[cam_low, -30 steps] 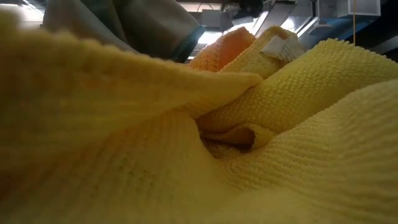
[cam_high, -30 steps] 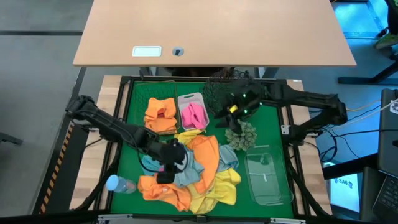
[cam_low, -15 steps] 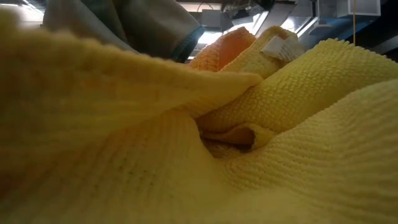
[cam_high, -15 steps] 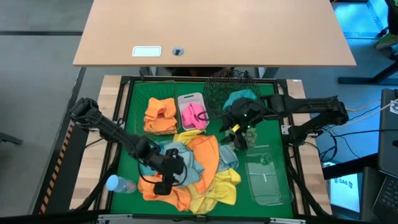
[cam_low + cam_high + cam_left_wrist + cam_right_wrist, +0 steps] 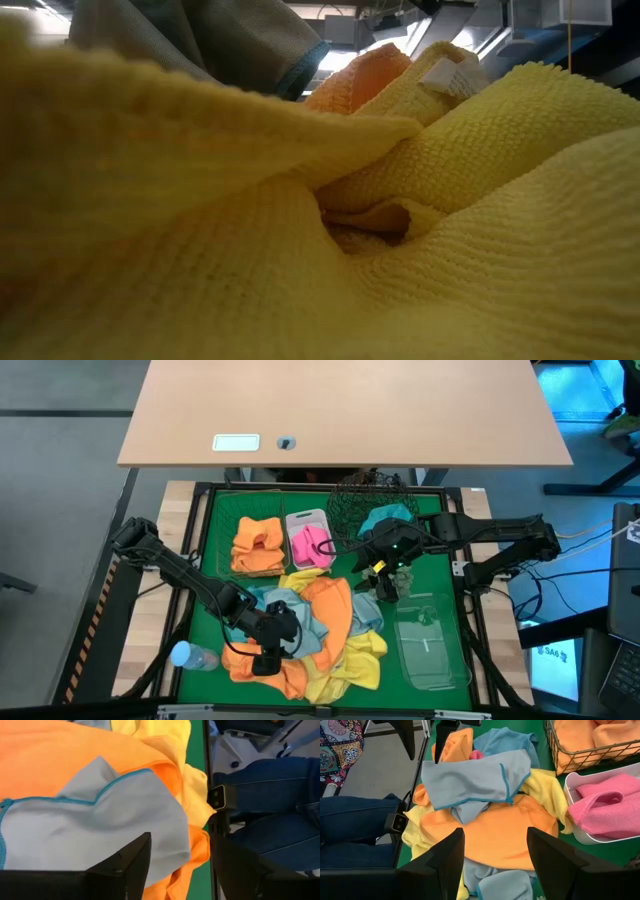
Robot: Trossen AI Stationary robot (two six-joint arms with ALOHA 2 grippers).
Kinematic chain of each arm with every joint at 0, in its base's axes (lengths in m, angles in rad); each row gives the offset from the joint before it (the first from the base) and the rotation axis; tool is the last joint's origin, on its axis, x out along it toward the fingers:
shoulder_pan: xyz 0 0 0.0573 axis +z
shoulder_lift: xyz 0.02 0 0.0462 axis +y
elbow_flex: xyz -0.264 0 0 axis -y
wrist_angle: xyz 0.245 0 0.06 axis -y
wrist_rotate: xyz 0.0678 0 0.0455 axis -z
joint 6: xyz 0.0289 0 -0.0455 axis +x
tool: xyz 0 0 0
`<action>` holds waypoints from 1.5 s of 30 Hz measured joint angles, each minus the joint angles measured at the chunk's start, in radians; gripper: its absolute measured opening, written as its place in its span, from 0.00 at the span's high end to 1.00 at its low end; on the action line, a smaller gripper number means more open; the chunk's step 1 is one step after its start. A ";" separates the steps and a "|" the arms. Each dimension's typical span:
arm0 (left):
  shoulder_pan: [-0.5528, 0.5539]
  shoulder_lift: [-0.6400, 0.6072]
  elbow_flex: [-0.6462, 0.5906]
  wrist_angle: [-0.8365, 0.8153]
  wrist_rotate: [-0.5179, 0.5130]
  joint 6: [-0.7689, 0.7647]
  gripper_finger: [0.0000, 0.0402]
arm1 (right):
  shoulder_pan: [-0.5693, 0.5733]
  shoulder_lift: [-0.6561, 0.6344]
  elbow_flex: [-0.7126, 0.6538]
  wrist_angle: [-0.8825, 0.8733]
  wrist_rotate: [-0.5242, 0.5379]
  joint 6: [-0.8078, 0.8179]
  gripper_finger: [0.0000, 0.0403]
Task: Sort microfiber towel by color & place in baskets
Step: Put the light blue microfiber towel into the black basket
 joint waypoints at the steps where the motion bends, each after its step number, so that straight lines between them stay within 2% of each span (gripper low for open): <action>1: 0.000 0.000 0.000 0.000 0.000 0.003 0.49 | 0.000 0.000 0.000 0.000 0.000 0.000 0.47; 13: 0.007 0.108 0.000 0.062 -0.052 0.099 0.45 | 0.000 0.000 0.000 -0.005 0.000 0.001 0.47; 19: 0.016 0.111 0.000 0.043 -0.216 0.162 0.48 | 0.000 0.000 0.000 -0.005 0.000 0.001 0.47; 24: 0.036 0.111 0.000 0.022 -0.227 0.161 0.59 | 0.000 -0.001 0.000 -0.012 -0.005 -0.001 0.47; 26: 0.047 0.111 0.000 0.029 -0.187 0.152 0.69 | 0.000 -0.014 -0.001 -0.024 -0.003 -0.019 0.47; 30: 0.076 0.104 0.000 0.039 -0.099 0.104 0.94 | 0.000 -0.087 -0.001 -0.030 0.009 -0.035 0.47; 31: 0.086 0.099 0.000 0.045 -0.088 0.093 0.97 | 0.000 -0.108 -0.001 -0.034 0.010 -0.036 0.47; 36: 0.147 0.075 0.067 0.062 -0.085 0.129 0.99 | 0.000 -0.202 -0.001 -0.038 0.071 -0.039 0.47; 45: 0.314 0.072 0.352 0.066 -0.086 0.401 0.99 | 0.000 -0.281 -0.001 -0.042 0.149 -0.040 0.47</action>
